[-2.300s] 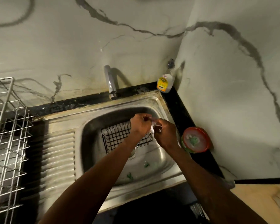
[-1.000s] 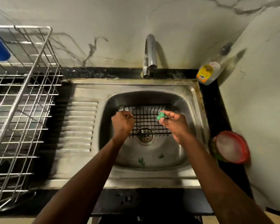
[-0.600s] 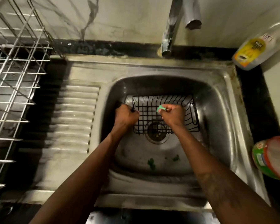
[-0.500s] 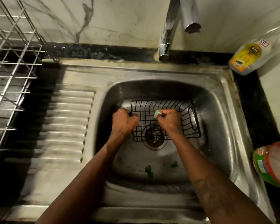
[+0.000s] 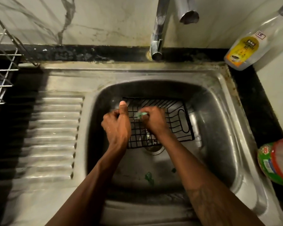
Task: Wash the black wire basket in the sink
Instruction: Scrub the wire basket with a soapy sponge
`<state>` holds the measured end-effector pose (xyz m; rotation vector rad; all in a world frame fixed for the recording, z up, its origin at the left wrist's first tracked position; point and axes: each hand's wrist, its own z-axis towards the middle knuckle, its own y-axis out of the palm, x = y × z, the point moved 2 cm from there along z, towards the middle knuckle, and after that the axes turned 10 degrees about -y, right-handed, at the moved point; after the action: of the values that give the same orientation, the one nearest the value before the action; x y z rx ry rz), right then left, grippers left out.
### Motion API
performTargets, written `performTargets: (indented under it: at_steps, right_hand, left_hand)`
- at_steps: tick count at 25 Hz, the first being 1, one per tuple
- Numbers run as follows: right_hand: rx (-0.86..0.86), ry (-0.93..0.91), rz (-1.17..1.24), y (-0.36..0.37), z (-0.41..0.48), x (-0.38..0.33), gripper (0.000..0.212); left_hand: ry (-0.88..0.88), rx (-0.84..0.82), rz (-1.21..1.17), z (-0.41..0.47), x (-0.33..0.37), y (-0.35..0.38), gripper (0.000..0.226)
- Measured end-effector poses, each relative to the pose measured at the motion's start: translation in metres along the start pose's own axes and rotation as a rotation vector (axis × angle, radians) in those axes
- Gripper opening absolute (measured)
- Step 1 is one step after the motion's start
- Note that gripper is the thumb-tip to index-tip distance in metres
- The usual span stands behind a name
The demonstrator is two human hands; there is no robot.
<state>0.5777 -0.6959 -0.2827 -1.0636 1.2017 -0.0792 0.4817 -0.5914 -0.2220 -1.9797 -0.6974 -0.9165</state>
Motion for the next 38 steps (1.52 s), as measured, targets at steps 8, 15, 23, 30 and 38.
performTargets:
  at_steps: [8,15,23,30,38]
  right_hand:
    - [0.103,0.052,-0.114,-0.011,-0.006,-0.012,0.021]
    - [0.069,0.040,-0.072,-0.008,0.004,-0.014,0.020]
    - [0.129,0.261,-0.145,-0.031,-0.010,0.011,0.014]
    - [-0.007,-0.102,-0.005,0.003,0.004,-0.038,0.006]
    - [0.158,0.150,-0.175,-0.028,-0.017,0.041,0.012]
  left_hand:
    - [0.040,-0.010,0.008,-0.004,0.006,0.007,0.057]
    - [0.063,-0.001,-0.072,0.005,0.005,0.002,0.057]
    - [0.088,-0.028,-0.091,0.001,0.002,0.009,0.059]
    - [0.090,0.007,-0.094,0.008,0.001,0.006,0.056]
    - [0.090,-0.019,-0.091,0.009,-0.001,0.011,0.059]
